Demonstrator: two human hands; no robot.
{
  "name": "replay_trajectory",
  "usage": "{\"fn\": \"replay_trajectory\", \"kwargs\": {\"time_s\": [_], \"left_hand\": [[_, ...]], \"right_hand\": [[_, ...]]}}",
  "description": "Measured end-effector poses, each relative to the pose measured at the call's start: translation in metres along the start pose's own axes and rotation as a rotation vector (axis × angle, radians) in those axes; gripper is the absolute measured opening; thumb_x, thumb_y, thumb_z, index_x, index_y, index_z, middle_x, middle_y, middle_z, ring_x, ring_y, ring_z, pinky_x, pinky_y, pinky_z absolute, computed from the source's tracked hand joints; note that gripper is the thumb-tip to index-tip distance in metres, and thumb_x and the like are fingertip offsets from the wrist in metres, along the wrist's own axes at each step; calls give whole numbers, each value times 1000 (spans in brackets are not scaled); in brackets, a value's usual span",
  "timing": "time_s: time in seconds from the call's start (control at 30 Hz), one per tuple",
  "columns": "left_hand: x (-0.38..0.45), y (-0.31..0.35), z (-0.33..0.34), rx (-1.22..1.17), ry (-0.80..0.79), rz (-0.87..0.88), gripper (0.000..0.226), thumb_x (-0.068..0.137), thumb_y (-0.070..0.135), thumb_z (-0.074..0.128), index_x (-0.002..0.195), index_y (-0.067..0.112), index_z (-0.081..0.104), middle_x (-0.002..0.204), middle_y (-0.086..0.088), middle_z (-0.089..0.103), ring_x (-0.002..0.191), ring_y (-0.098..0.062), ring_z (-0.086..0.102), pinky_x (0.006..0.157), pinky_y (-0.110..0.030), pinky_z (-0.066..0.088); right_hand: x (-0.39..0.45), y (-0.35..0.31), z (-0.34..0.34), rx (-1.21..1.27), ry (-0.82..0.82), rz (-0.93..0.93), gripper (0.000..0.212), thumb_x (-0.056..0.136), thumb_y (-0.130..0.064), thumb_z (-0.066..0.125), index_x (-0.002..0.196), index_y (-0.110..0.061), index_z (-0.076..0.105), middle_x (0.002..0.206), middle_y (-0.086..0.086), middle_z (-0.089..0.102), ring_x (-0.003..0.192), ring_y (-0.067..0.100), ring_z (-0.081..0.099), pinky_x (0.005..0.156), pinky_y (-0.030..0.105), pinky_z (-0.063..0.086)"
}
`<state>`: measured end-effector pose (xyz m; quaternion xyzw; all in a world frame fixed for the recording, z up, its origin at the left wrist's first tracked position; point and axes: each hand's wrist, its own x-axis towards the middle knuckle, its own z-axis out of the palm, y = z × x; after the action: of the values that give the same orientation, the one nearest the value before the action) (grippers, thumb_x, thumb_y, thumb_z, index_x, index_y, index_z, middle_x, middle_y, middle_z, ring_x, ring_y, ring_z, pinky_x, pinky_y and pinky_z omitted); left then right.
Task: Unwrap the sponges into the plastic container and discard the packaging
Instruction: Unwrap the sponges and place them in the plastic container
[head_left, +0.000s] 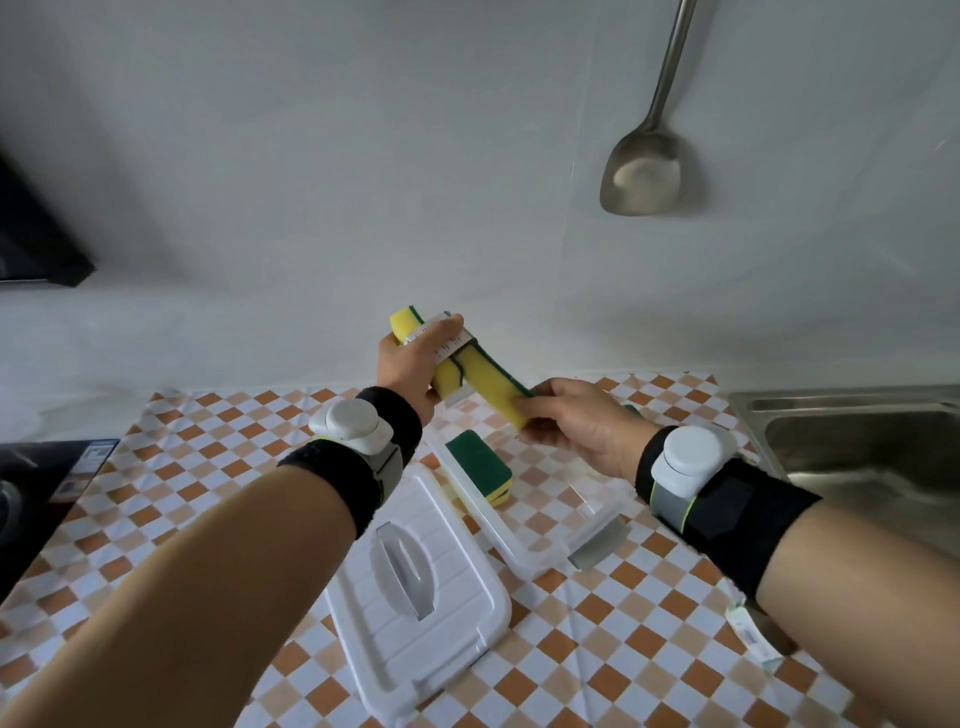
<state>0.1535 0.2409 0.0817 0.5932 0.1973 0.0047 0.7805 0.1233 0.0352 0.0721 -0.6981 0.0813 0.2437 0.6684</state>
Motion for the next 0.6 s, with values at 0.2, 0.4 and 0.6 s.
{"fn": "replay_trajectory", "kwargs": {"time_s": [0.2, 0.4, 0.6], "left_hand": [[1, 2, -5, 107, -28, 43, 34, 83, 28, 88, 105, 14, 67, 84, -9, 77, 64, -18, 75, 67, -36, 57], [2, -10, -3, 170, -17, -7, 37, 84, 24, 88, 99, 24, 55, 91, -4, 73, 60, -5, 76, 50, -25, 59], [5, -17, -5, 139, -30, -57, 82, 73, 33, 96, 137, 21, 47, 119, -14, 72, 93, -22, 80, 60, -29, 60]], "right_hand": [[2, 18, -3, -833, 192, -101, 36, 78, -48, 72, 100, -21, 61, 91, -1, 67, 84, 17, 64, 71, 32, 52], [24, 45, 11, -1344, 323, -244, 40, 83, -41, 63, 108, -12, 49, 102, 8, 62, 89, 24, 63, 72, 31, 51], [49, 73, 22, -1366, 386, -162, 47, 91, -38, 63, 123, -8, 46, 121, 11, 55, 100, 24, 62, 72, 27, 41]]}}
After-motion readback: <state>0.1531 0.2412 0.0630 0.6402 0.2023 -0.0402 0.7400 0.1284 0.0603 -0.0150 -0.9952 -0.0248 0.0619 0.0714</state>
